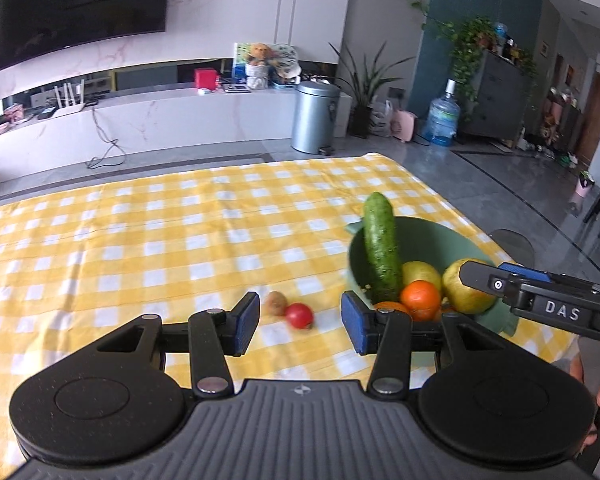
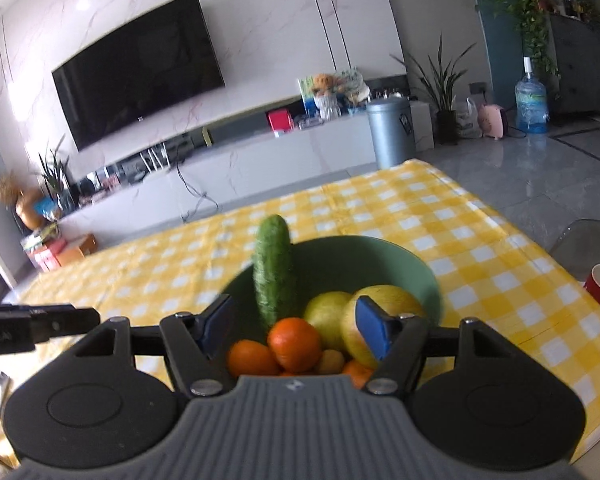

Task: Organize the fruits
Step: 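Move both open tools back over the kiwi and cherry tomato on the cloth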

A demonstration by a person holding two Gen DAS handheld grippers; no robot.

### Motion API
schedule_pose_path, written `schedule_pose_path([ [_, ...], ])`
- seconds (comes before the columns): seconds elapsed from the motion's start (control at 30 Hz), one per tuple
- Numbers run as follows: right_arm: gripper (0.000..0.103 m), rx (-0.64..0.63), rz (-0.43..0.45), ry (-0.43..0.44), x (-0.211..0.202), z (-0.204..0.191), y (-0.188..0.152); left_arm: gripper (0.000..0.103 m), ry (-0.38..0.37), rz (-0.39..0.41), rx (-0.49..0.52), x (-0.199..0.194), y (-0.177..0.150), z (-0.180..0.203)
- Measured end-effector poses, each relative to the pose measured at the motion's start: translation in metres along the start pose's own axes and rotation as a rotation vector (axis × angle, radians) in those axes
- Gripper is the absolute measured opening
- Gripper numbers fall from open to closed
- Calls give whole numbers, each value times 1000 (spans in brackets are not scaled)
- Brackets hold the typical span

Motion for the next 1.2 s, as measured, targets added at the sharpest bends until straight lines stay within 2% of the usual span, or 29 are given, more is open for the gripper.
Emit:
schedule_pose_path([
  [0.13,66,-38,16,33,-4,-33,-9,53,13,1,-17,-1,-9,-15],
  [0.33,66,-95,-71,81,8,-78,-36,53,33,-7,-50,-4,-22,-37],
  [0.67,65,-172,-155,102,34,-108,-59,53,21,-17,-108,4,-31,-61],
  [0.8,54,-229,-175,105,46,-117,-65,53,6,-31,-104,14,-35,-63],
  [1.1,42,-370,-194,83,73,-130,-80,53,-8,-61,-103,36,-45,-73],
  [1.2,41,-382,-209,80,82,-132,-84,53,-18,-59,-106,41,-46,-75],
])
Point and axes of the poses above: each gripper's, at about its wrist camera, not at the fingertips, and x roughly the way its jaws point, z to its right, y to its top, the point moved 9 cm from there along x, roughly the way its jaws point, and after that the axes turned 2 degrees about z, right-handed, at the moved point
